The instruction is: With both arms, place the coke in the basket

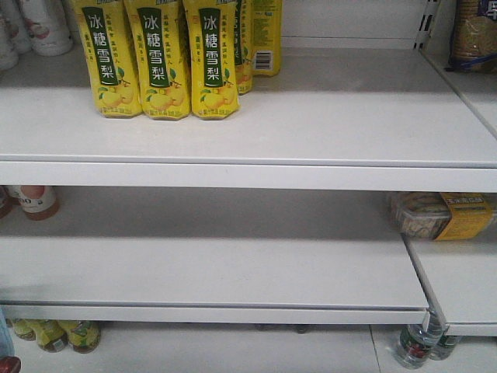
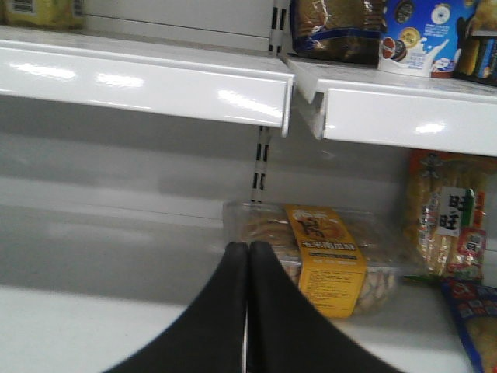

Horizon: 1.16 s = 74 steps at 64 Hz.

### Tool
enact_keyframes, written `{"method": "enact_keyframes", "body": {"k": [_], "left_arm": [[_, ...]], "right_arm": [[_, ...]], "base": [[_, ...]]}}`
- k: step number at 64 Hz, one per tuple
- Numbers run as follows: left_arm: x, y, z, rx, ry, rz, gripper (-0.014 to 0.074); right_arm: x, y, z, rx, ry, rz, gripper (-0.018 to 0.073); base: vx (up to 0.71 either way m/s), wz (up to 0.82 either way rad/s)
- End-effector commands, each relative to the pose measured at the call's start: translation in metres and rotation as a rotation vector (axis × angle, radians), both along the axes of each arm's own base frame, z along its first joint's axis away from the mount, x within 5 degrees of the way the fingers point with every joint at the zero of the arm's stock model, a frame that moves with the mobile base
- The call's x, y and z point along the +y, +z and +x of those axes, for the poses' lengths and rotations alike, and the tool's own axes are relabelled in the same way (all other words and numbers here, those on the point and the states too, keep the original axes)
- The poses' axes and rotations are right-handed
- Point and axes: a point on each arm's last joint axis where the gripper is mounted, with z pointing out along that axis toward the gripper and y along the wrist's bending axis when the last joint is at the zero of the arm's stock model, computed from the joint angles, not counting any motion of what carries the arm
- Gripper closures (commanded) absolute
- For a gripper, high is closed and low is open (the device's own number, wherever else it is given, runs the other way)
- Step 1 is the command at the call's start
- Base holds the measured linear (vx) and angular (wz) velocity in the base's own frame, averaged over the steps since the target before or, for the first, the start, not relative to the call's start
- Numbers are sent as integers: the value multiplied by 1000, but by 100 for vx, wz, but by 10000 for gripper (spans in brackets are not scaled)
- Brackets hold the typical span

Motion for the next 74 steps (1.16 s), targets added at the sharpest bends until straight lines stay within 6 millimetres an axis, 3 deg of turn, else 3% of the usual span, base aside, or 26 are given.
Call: {"method": "enact_keyframes", "body": {"k": [1,13,74], "left_arm": [[1,26,-1,-207,-1,75,602],[1,26,-1,-207,-1,75,602],[1,26,-1,-207,-1,75,602]], "right_arm": [[2,8,-6,-134,36,0,569],[2,-12,-4,-77,40,91,569],[2,-12,-4,-72,39,124,569]], "base": [[0,0],[0,0],[0,0]]}}
